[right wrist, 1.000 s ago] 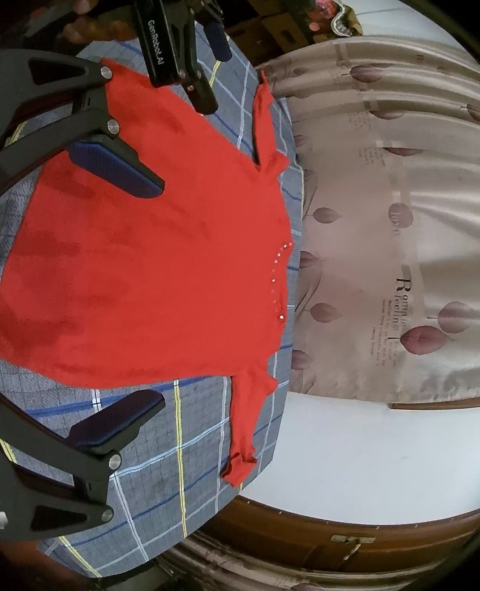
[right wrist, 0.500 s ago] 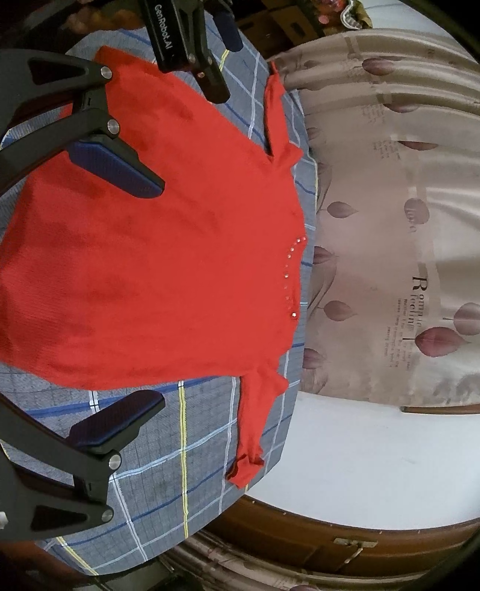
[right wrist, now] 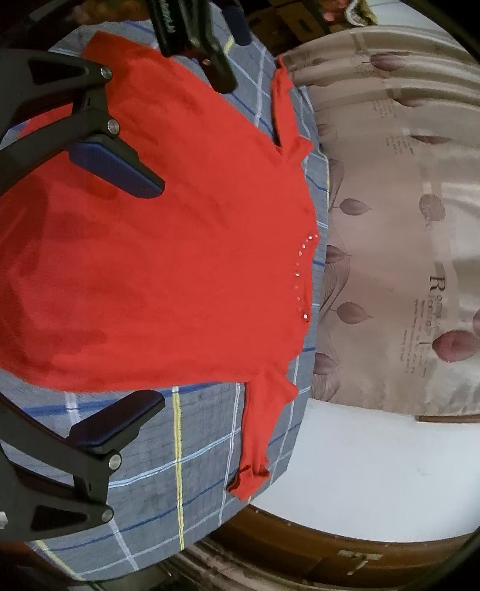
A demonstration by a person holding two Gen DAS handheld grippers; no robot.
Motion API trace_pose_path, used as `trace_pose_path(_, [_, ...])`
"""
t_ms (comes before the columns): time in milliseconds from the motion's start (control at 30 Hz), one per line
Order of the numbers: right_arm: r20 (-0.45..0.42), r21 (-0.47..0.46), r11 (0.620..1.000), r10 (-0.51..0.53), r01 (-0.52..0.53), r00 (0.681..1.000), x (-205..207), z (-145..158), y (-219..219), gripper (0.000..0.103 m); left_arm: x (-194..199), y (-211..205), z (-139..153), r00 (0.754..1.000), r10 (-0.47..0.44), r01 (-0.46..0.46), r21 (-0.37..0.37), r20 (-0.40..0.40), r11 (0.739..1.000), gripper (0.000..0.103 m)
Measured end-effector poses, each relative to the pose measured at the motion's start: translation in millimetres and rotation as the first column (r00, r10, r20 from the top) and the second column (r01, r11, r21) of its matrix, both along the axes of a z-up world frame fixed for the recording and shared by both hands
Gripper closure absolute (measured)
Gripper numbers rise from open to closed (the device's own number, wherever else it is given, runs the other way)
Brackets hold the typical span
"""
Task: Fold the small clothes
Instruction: 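Move the right tool to a sweater sleeve cuff and grasp it, then lift the sleeve with the right tool and fold it across the sweater body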
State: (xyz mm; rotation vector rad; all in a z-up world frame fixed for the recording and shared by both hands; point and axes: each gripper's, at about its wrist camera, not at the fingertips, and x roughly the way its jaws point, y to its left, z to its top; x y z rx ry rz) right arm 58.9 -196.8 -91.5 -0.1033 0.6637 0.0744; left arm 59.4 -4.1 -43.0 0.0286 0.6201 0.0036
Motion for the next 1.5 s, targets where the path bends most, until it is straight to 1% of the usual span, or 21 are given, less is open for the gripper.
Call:
trace_pose_path(133, [0.01,0.042,0.998,-0.04,0.039,0.999,26.3,3.2,-38.5,0.0,13.2,-3.7,-2.5,1.0,-0.028,0.028,-0.015,-0.01,1.0,0.0])
trace_pose_path(200, [0.017,0.023,0.996,-0.088,0.087,0.996,43.2,3.4,-63.1,0.002,19.1,-6.2,-5.2,0.999,-0.035,0.034,-0.022,-0.018,0.999,0.0])
trace_pose_path(233, [0.017,0.012,0.993,-0.12,0.12,0.993,53.2,3.3,-77.9,0.005,22.7,-7.1,-7.1,0.999,-0.039,0.039,-0.026,-0.022,0.999,0.0])
trace_pose_path(300, [0.025,0.003,0.981,-0.193,0.193,0.981,75.8,2.8,-114.7,0.012,27.2,-8.6,-10.5,0.998,-0.05,0.049,-0.035,-0.03,0.998,0.0])
trace_pose_path(400, [0.016,0.006,0.954,-0.301,0.301,0.954,107.1,-0.8,-168.3,0.022,36.5,-11.5,-17.7,0.997,-0.06,0.059,-0.034,-0.05,0.998,0.0])
trace_pose_path(467, [0.007,0.015,0.937,-0.349,0.349,0.937,123.5,-3.1,-195.7,0.024,42.1,-13.1,-23.1,0.996,-0.071,0.069,-0.039,-0.061,0.997,0.0])
trace_pose_path(500, [0.003,0.003,0.925,-0.381,0.381,0.925,135.3,-5.4,-213.9,0.024,43.0,-13.0,-24.4,0.995,-0.074,0.071,-0.041,-0.063,0.997,0.0])
trace_pose_path(567, [-0.005,-0.02,0.913,-0.409,0.409,0.913,152.5,-8.2,-238.7,0.024,47.0,-13.6,-26.9,0.994,-0.086,0.083,-0.053,-0.069,0.995,0.0])
trace_pose_path(633, [-0.013,-0.027,0.914,-0.406,0.406,0.914,166.3,-10.9,-256.6,0.024,49.8,-13.3,-27.6,0.993,-0.091,0.087,-0.059,-0.071,0.994,0.0])
trace_pose_path(700, [-0.041,-0.041,0.922,-0.387,0.386,0.921,180.4,-14.4,-273.2,0.024,53.5,-13.0,-28.0,0.993,-0.097,0.092,-0.06,-0.073,0.994,0.0])
trace_pose_path(800, [-0.055,-0.048,0.934,-0.356,0.353,0.933,192.7,-17.1,-289.7,0.024,59.6,-13.5,-28.4,0.992,-0.094,0.089,-0.054,-0.085,0.995,0.0])
trace_pose_path(900, [-0.093,-0.113,0.945,-0.317,0.306,0.944,209.1,-25.8,-294.9,0.024,64.8,-14.2,-29.9,0.991,-0.093,0.087,-0.061,-0.098,0.994,0.0])
trace_pose_path(1000, [-0.136,-0.124,0.954,-0.287,0.271,0.948,221.4,-33.7,-299.3,0.025,71.1,-17.1,-33.3,0.989,-0.094,0.088,-0.056,-0.115,0.995,0.0])
trace_pose_path(1067, [-0.138,-0.136,0.958,-0.272,0.254,0.952,228.7,-35.8,-298.7,0.029,75.8,-20.5,-36.8,0.986,-0.096,0.09,-0.05,-0.133,0.995,0.0])
trace_pose_path(1100, [-0.146,-0.142,0.959,-0.267,0.247,0.953,233.1,-36.8,-299.4,0.031,77.7,-21.5,-38.5,0.985,-0.098,0.092,-0.051,-0.141,0.994,0.0])
trace_pose_path(1167, [-0.188,-0.125,0.96,-0.271,0.251,0.944,240.1,-41.8,-304.5,0.048,79.9,-23.1,-41.2,0.983,-0.102,0.094,-0.057,-0.152,0.994,0.0])
trace_pose_path(1200, [-0.192,-0.079,0.963,-0.267,0.256,0.945,241.2,-41.0,-310.0,0.06,81.2,-24.1,-42.1,0.983,-0.101,0.094,-0.057,-0.156,0.994,0.0])
trace_pose_path(1233, [-0.199,-0.077,0.959,-0.281,0.271,0.939,242.3,-41.1,-312.5,0.079,82.0,-24.8,-43.0,0.982,-0.102,0.094,-0.058,-0.161,0.994,0.0])
trace_pose_path(1333, [-0.235,0.037,0.951,-0.291,0.308,0.927,243.8,-37.8,-327.1,0.092,82.2,-24.1,-43.5,0.981,-0.104,0.094,-0.065,-0.165,0.993,0.0])
trace_pose_path(1400, [-0.24,0.122,0.938,-0.289,0.324,0.927,240.7,-30.2,-334.0,0.094,81.9,-21.6,-41.6,0.982,-0.104,0.094,-0.069,-0.16,0.993,0.0])
trace_pose_path(1500, [-0.211,0.277,0.908,-0.262,0.314,0.942,230.1,-5.8,-334.5,0.094,81.7,-14.7,-38.0,0.985,-0.094,0.083,-0.075,-0.146,0.994,0.0])
